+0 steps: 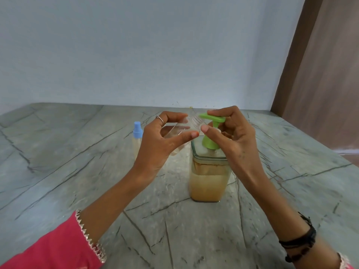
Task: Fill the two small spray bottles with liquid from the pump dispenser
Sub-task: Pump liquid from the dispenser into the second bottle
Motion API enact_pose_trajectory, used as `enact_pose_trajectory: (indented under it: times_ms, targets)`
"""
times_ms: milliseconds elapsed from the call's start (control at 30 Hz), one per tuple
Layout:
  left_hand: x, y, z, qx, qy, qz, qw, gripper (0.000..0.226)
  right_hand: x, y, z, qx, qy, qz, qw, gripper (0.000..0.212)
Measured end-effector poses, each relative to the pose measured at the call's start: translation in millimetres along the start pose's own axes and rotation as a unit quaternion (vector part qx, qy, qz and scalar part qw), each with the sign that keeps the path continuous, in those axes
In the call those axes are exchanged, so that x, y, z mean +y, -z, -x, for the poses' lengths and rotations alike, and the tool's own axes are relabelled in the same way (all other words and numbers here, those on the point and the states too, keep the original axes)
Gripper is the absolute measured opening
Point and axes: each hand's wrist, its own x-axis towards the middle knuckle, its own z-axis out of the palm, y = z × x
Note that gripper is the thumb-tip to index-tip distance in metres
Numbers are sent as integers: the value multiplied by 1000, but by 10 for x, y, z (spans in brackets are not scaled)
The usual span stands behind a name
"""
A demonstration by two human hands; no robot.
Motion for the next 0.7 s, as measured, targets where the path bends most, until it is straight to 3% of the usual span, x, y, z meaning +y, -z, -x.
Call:
enact_pose_trajectory:
  times_ms: [167, 433, 700]
  targets:
    - [0, 8, -3, -4, -3, 0, 1000, 41, 16, -61, 8, 49, 6, -19, 999, 13]
    - [-34, 42, -37, -21, 6, -2, 1000, 40, 40, -107, -97, 98, 34, 50, 993, 39]
    - [-28, 39, -32, -21, 0, -1, 1000, 41, 83, -81, -81, 79, 91, 87, 989, 11]
